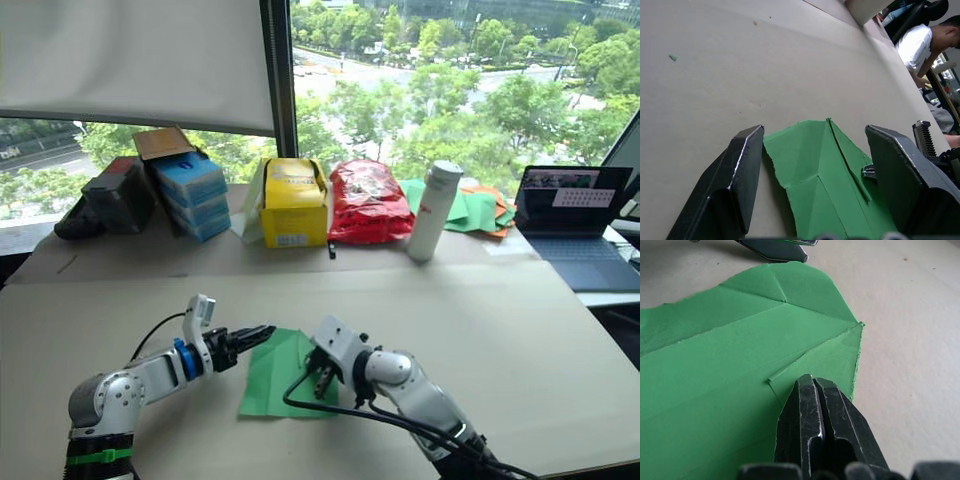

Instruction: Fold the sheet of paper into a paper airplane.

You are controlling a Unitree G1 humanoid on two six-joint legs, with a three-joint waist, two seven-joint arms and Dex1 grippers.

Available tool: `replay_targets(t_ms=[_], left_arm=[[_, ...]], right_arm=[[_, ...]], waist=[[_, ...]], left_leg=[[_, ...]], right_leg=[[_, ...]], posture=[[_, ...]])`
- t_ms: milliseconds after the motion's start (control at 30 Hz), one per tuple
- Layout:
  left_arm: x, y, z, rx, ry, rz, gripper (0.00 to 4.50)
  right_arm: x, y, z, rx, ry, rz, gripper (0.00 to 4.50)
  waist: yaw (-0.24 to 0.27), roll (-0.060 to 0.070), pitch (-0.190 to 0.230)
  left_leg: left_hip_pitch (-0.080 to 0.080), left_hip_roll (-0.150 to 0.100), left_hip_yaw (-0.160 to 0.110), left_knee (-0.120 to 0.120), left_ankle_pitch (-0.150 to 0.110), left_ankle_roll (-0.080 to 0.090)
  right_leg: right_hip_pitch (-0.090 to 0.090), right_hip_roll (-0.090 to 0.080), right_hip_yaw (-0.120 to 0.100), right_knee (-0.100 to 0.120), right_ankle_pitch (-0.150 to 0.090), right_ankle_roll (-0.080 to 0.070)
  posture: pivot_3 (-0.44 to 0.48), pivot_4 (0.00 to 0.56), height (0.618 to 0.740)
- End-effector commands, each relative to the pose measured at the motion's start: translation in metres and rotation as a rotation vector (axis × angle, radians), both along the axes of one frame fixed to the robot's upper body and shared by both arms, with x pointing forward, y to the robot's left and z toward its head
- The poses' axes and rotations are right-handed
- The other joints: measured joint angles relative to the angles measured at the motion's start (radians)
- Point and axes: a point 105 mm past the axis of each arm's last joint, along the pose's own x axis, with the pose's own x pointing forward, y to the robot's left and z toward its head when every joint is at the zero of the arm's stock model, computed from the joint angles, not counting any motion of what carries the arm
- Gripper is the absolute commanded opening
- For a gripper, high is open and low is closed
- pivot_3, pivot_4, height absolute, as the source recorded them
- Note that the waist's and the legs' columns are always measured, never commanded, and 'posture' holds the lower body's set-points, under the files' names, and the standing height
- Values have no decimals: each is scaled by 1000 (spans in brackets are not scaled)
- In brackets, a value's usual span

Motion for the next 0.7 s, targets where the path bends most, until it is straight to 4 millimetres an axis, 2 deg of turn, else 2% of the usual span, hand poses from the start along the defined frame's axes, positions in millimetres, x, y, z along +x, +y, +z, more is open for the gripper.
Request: replay_targets(t_ms=[33,267,700], left_arm=[[-8,12,-6,47,32,31,3472],[-26,18,-3,73,44,-3,3472],[-14,-5,-5,5,51,-14,3472]], right_arm=[[-3,-4,-13,-38,46,-4,0],[-3,-2,-13,-40,44,1,0],[-3,0,-12,-41,41,2,0]], waist=[[-2,0,0],[-2,0,0],[8,0,0]], left_leg=[[0,0,0,-1,0,0],[0,1,0,-3,0,-2],[1,0,0,-3,-2,-5]], right_leg=[[0,0,0,0,0,0],[-1,-1,0,0,-1,-2],[-1,-1,-1,-1,-1,-2]], posture=[[0,150,740],[0,150,740],[0,150,740]])
